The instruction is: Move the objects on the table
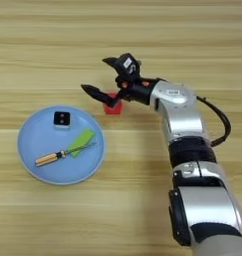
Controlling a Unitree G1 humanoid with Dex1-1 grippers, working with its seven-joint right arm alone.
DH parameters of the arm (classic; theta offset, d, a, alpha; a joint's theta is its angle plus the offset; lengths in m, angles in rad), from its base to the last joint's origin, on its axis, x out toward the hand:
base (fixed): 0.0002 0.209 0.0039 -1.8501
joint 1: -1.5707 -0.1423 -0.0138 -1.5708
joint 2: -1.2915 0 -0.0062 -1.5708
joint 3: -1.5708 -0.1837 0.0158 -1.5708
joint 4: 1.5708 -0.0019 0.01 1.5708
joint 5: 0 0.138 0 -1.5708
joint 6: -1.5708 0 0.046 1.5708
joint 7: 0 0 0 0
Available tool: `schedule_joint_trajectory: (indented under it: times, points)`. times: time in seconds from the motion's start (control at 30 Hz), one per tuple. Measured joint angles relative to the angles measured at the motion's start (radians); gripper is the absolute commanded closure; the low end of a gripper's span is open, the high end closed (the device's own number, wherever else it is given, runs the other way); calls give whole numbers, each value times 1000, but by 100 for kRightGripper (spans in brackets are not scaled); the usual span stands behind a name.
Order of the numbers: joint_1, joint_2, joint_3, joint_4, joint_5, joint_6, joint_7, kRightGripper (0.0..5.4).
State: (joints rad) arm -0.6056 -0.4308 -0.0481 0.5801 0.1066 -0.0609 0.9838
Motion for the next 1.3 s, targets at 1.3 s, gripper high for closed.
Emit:
schedule_joint_trajectory:
  times: [1.3]
  points:
    - [178,-99,191,-350,55,50,375,2]
